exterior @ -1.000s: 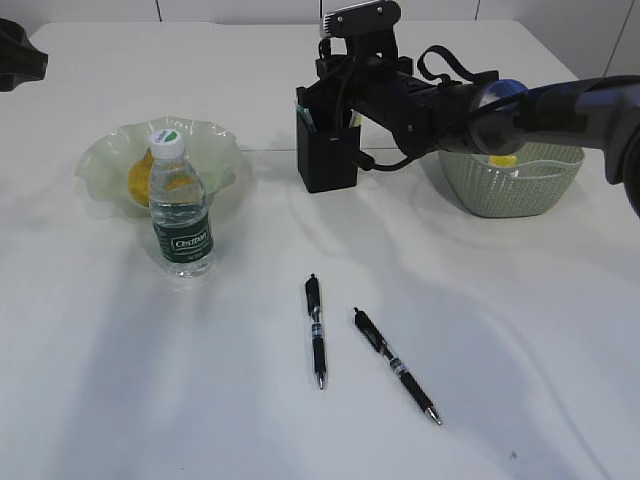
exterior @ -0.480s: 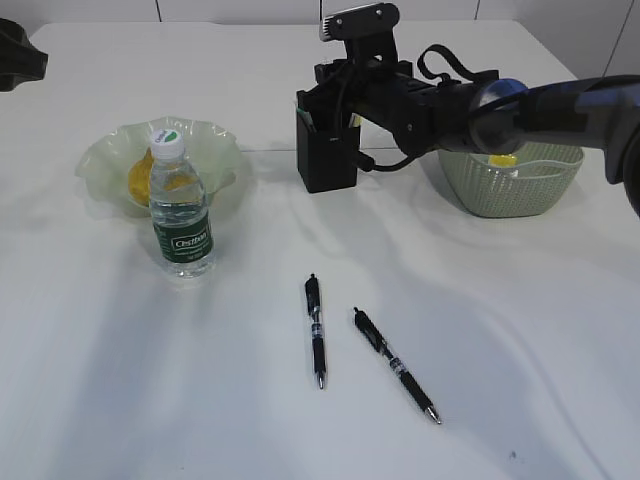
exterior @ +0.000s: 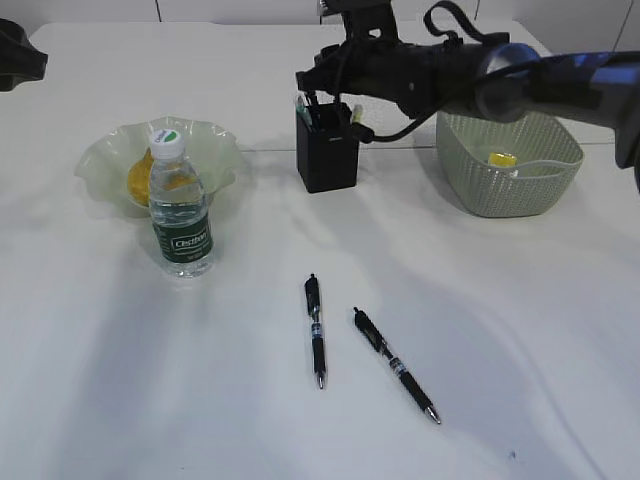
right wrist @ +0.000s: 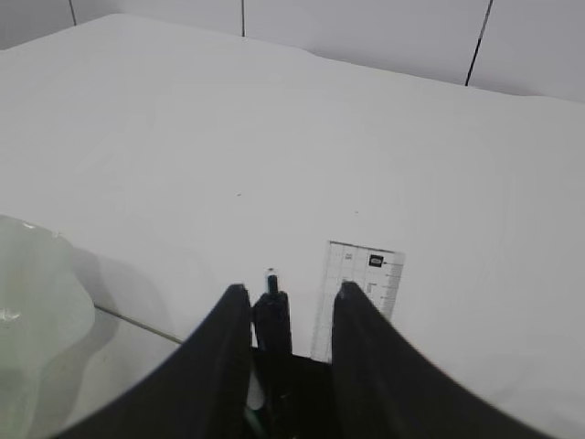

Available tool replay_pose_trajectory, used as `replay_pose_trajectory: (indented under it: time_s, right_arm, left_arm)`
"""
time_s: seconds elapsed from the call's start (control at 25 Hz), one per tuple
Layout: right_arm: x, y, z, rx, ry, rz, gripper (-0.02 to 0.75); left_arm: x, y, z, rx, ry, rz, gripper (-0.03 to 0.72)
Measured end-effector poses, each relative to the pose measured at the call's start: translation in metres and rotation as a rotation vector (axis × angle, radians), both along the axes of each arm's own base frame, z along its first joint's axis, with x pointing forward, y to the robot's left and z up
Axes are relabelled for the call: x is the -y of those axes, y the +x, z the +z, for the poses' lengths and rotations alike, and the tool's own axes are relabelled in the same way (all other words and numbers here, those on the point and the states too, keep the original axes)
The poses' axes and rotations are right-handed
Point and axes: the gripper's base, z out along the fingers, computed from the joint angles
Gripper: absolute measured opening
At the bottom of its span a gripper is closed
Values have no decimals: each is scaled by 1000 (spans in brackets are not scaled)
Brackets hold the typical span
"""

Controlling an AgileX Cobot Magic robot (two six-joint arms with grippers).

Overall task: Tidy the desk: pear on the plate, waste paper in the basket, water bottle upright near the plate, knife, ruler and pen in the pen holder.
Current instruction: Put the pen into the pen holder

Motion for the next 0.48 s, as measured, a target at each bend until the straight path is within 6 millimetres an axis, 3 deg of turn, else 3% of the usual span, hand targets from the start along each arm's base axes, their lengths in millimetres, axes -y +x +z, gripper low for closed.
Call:
replay_pose_trajectory:
  time_s: [0.16, 0.48]
  right_arm:
    - [2, -5, 25, -31, -11, -2, 230]
    - [7, -17, 45, -157, -53, -7, 230]
  left_arm:
    - [0, 0, 0, 0, 0, 0, 363]
    - [0, 0, 0, 0, 0, 0, 363]
